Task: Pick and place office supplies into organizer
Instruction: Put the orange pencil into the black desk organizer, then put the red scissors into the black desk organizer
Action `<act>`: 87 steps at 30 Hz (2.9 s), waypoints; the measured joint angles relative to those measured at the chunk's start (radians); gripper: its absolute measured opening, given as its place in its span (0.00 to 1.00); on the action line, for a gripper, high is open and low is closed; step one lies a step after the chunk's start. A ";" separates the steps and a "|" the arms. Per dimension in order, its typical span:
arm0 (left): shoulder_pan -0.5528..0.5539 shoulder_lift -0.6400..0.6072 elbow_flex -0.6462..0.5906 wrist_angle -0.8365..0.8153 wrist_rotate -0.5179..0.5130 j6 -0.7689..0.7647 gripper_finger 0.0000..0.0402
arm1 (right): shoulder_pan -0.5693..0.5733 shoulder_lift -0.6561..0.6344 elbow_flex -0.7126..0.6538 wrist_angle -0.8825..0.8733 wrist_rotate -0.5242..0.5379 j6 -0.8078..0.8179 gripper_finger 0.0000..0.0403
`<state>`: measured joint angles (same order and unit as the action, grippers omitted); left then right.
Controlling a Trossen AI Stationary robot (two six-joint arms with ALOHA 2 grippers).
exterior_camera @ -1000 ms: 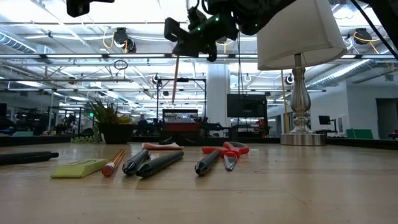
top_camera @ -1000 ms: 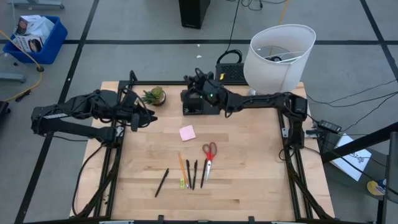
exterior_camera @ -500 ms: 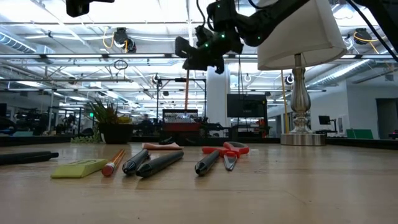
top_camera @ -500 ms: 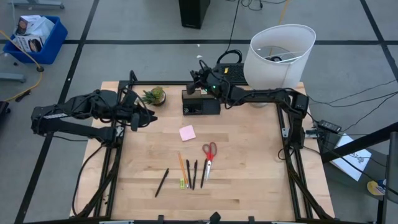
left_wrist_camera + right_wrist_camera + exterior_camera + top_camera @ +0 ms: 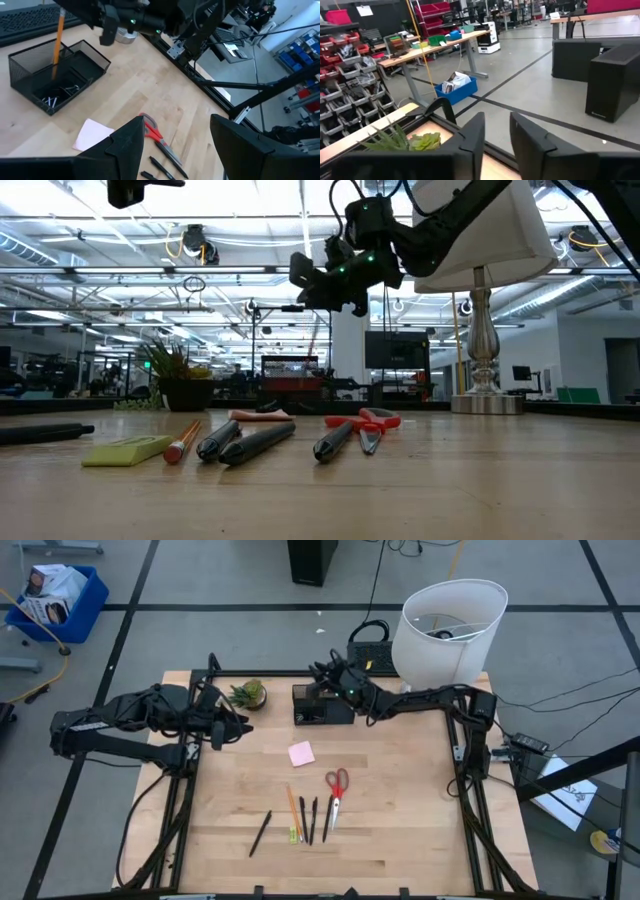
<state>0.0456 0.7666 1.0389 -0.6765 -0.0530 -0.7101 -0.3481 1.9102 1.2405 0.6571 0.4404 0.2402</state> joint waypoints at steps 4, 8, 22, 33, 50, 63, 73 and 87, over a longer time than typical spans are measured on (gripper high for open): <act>0.000 0.000 0.000 0.000 -0.001 0.000 0.58 | 0.019 -0.002 -0.001 0.012 -0.008 -0.002 0.27; 0.000 0.000 0.000 0.000 -0.001 0.024 0.58 | 0.047 -0.037 -0.002 0.013 -0.103 -0.008 0.29; 0.000 0.000 0.000 0.000 -0.016 0.085 0.58 | 0.155 -0.196 -0.001 -0.079 -0.667 0.537 0.27; 0.000 0.000 0.000 -0.004 -0.035 0.183 0.58 | 0.427 -0.382 -0.001 -0.725 -0.455 0.820 0.20; 0.000 0.097 0.000 -0.012 -0.037 0.250 0.58 | 0.549 -0.077 0.553 -1.813 -0.444 0.801 0.15; 0.000 0.093 0.000 -0.016 -0.001 0.134 0.58 | 0.450 -0.040 0.297 -1.527 -0.446 0.731 0.15; -0.002 0.033 0.000 -0.016 0.000 0.124 0.58 | 0.433 -0.038 0.153 -1.414 -0.464 0.782 0.15; -0.002 0.031 0.000 -0.016 0.000 0.125 0.58 | 0.420 -0.035 0.150 -1.364 -0.382 0.772 0.15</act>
<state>0.0437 0.7971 1.0389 -0.6926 -0.0528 -0.5853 0.0723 1.8755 1.3907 -0.7067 0.0586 1.0121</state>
